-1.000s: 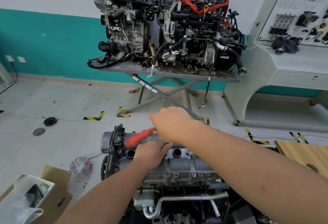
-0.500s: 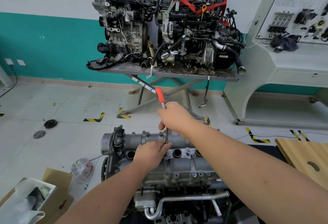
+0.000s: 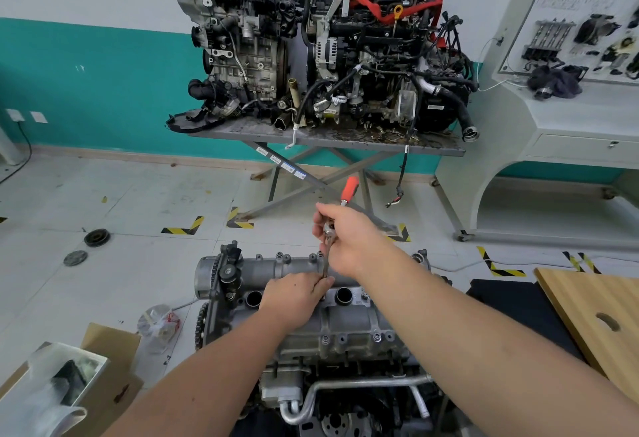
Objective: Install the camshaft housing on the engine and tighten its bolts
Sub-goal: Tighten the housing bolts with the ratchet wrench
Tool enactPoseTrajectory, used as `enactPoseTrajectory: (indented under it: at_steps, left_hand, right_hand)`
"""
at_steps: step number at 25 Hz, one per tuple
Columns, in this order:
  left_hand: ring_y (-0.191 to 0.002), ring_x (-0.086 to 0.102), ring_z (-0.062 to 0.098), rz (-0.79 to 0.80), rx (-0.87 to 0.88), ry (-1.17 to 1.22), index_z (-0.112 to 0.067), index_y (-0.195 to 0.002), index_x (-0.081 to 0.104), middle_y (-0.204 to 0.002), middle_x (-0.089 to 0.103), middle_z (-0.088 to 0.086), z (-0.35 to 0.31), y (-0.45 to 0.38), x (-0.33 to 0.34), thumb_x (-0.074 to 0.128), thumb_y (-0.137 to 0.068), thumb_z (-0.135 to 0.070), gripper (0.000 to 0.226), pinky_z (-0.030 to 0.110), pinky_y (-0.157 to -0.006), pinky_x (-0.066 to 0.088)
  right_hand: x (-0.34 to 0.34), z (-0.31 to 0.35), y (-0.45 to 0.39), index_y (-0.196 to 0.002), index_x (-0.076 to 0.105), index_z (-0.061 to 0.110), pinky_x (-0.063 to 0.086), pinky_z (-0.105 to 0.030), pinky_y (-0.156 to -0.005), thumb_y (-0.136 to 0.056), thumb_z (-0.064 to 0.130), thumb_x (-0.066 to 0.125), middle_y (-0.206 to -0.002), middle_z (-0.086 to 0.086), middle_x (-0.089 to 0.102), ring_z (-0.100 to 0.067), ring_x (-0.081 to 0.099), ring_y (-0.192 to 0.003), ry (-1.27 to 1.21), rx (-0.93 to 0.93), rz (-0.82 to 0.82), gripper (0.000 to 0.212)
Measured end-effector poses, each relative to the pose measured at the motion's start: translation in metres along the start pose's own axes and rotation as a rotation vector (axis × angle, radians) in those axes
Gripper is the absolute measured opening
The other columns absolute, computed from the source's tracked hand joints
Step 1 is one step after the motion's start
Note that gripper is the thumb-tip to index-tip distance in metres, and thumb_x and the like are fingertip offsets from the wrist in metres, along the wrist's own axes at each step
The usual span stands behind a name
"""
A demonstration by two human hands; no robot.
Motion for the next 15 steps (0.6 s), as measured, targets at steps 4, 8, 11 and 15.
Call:
enactPoseTrajectory:
  at_steps: [4,8,11,15]
  left_hand:
    - [-0.085,0.063,0.023,-0.016,0.030,-0.055,-0.029,-0.072,0.046,-0.074,0.055,-0.007,-0.001,-0.001,0.001,0.025,-0.101,-0.062,0.049,0.035,-0.067,0.034]
    - [-0.081,0.060,0.021,-0.014,0.036,-0.075,-0.030,-0.076,0.049,-0.072,0.051,-0.010,-0.001,-0.001,0.001,0.022,-0.101,-0.062,0.048,0.035,-0.065,0.033]
    - [-0.079,0.060,0.023,-0.026,0.045,-0.079,-0.029,-0.070,0.043,-0.067,0.048,-0.009,-0.003,0.000,0.001,0.023,-0.102,-0.058,0.047,0.035,-0.062,0.030]
    - [-0.075,0.062,0.030,-0.064,0.056,-0.045,-0.027,-0.059,0.028,-0.052,0.034,-0.009,-0.002,0.004,-0.001,0.034,-0.105,-0.045,0.050,0.033,-0.051,0.021]
  right_hand:
    - [-0.009,-0.015,0.004,-0.073,0.052,0.027,0.029,-0.034,-0.069,-0.093,0.023,0.067,-0.063,0.011,0.061,-0.011,0.053,-0.078,-0.187,-0.083,0.080,0.025]
    - [-0.012,-0.016,0.004,-0.073,0.042,0.026,0.030,-0.029,-0.064,-0.090,-0.002,0.060,-0.073,0.012,0.067,-0.011,0.060,-0.082,-0.270,-0.072,0.144,0.037]
    - [-0.003,-0.015,-0.001,-0.073,0.042,0.022,0.035,-0.024,-0.064,-0.088,-0.010,0.059,-0.065,0.009,0.063,-0.011,0.057,-0.075,-0.380,-0.122,-0.051,0.039]
    - [0.009,-0.020,0.001,-0.072,0.052,0.016,0.033,-0.025,-0.067,-0.090,0.000,0.062,-0.061,0.006,0.054,-0.008,0.048,-0.058,-0.355,-0.166,-0.202,0.026]
Point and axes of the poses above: each hand's wrist, its own y-axis away from the middle knuckle, its own x-axis out of the palm, z = x × y, the point moved 1 cm from there along -y, towards the middle knuckle
